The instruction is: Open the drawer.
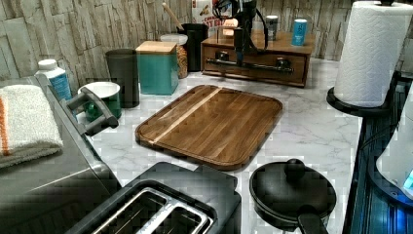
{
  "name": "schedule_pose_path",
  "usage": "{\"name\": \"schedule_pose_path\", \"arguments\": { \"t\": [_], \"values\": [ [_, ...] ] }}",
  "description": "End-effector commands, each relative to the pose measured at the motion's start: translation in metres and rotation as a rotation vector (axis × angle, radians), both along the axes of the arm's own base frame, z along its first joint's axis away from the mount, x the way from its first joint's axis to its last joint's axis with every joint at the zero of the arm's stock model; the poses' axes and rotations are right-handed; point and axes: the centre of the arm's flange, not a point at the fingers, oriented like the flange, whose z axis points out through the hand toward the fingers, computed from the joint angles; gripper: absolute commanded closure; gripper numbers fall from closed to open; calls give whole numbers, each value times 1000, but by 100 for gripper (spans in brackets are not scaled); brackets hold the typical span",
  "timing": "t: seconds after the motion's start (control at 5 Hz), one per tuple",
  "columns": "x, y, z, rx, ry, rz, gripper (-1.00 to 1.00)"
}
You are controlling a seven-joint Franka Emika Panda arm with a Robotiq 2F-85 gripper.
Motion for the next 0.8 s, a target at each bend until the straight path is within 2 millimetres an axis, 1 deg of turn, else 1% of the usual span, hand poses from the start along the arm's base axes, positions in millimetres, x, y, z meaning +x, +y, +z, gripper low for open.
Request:
{"name": "schedule_pose_path", "arguments": {
  "t": [0.2, 0.4, 0.6, 0.8],
  "values": [
    [-31, 3, -25, 47, -15, 13, -100],
    [-31, 9, -41, 60, 6, -13, -100],
    [-29, 8, -56, 46, -26, -13, -100],
    [-21, -1, -63, 29, -44, 16, -100]
  ]
}}
